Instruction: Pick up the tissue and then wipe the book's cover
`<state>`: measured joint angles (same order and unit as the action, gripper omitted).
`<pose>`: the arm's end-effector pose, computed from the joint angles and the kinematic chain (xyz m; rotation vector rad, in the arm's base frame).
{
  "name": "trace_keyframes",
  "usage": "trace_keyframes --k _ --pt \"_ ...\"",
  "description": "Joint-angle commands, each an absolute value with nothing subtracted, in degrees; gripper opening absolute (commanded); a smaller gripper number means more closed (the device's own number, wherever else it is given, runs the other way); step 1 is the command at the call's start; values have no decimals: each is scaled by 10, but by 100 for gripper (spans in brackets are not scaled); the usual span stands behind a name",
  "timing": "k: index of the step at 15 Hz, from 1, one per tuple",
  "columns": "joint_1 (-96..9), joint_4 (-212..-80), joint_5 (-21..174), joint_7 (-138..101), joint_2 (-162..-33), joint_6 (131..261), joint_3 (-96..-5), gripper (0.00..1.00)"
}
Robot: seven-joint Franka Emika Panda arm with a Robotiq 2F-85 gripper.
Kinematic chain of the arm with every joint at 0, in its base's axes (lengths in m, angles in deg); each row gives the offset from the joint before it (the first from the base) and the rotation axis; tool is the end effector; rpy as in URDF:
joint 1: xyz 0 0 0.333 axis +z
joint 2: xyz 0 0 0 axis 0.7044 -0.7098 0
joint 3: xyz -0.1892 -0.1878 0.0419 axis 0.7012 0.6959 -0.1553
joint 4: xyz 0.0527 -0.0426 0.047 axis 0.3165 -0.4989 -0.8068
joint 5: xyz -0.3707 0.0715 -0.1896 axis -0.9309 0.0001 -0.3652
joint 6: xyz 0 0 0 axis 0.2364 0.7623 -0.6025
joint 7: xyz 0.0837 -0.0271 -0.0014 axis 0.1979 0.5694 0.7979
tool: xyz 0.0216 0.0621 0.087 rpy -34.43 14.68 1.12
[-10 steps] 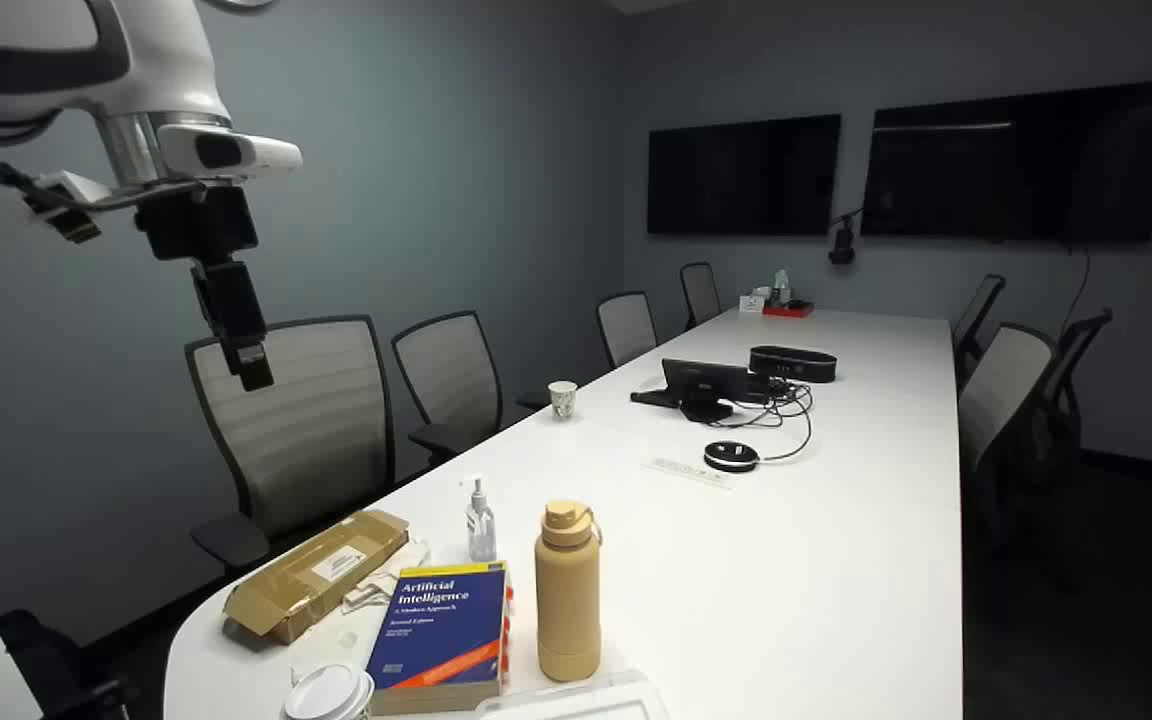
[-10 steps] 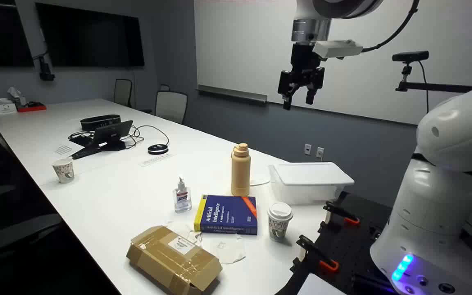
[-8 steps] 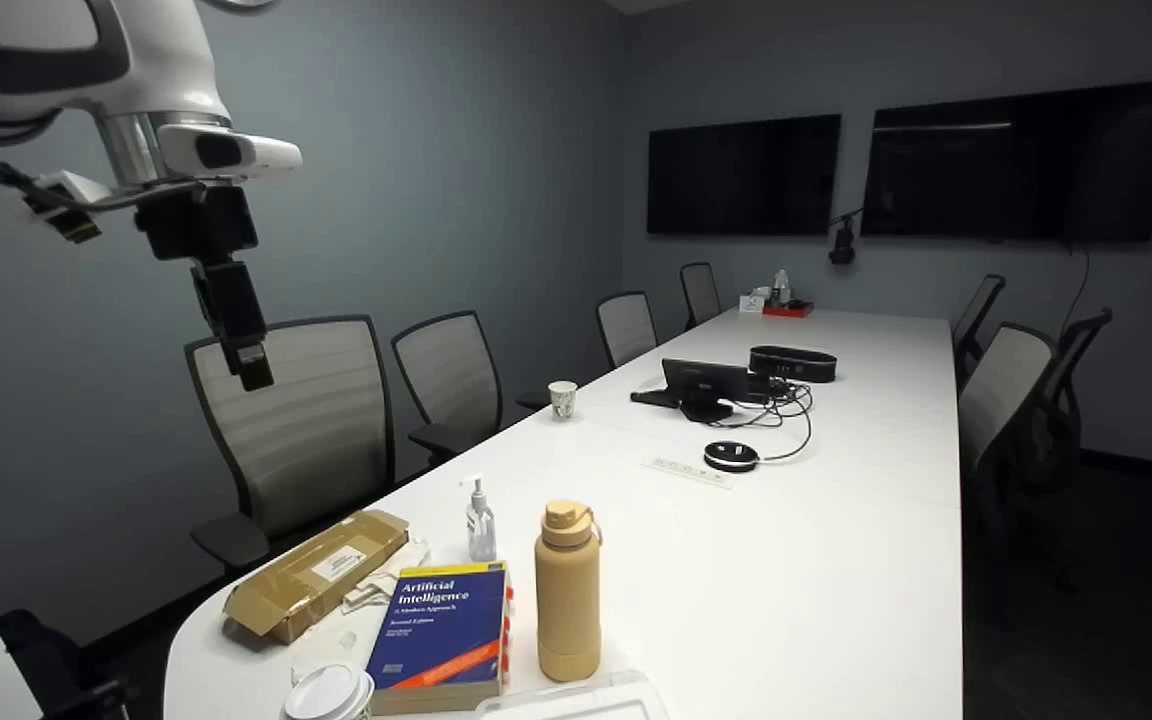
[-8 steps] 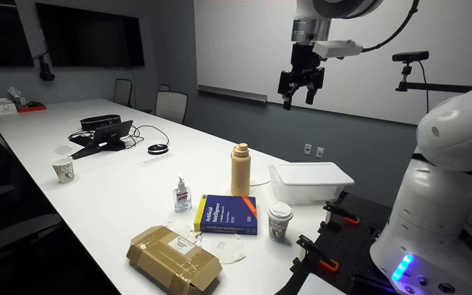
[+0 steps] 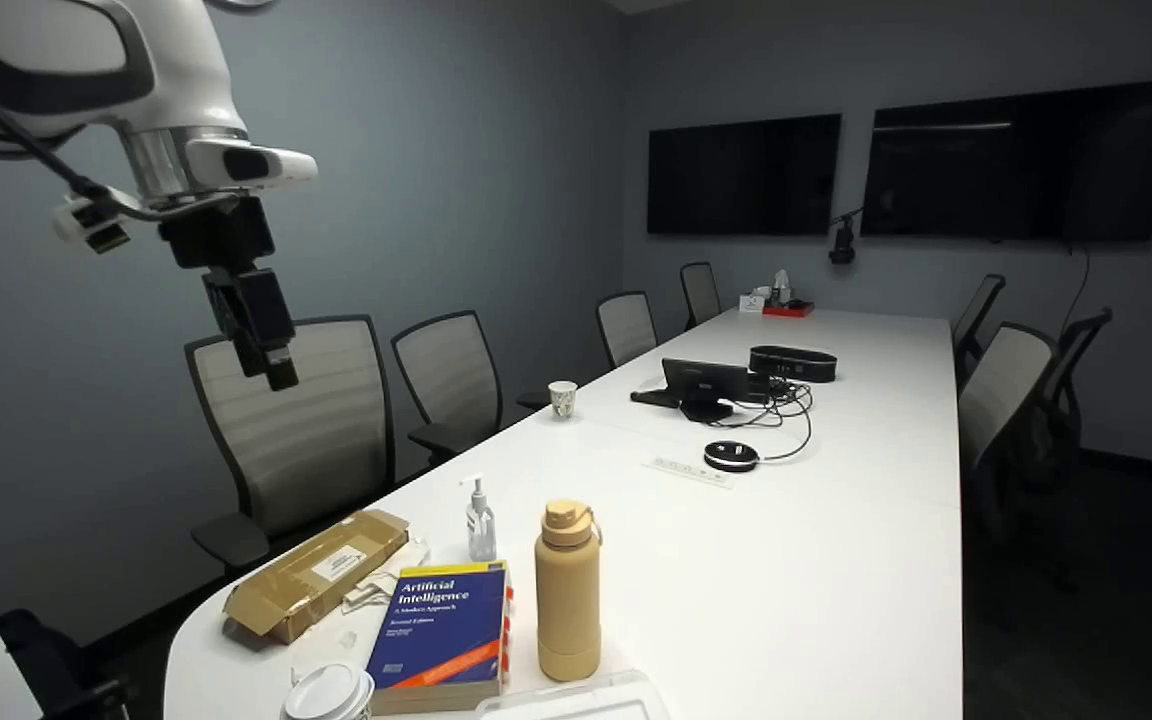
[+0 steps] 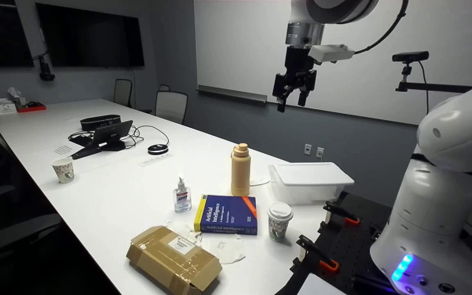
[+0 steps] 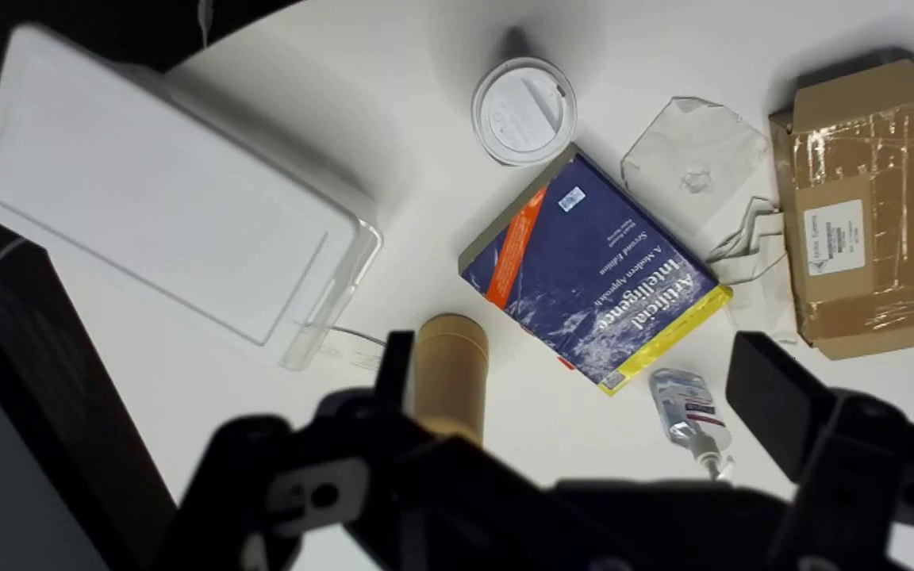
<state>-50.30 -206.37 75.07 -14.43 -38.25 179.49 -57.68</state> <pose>0.3958 -0.0244 0.4256 3.0219 -0.2715 0.2114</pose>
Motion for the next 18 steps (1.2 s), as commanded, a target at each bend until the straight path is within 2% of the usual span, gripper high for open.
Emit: trace_keyframes --k 1,10,18 --pt "-466 -2014 748 -210 -519 1882 -570 100" --pt "-405 -1869 749 -372 -845 2086 -580 100" --pt "-410 -1720 739 -449 -1064 2119 -614 100"
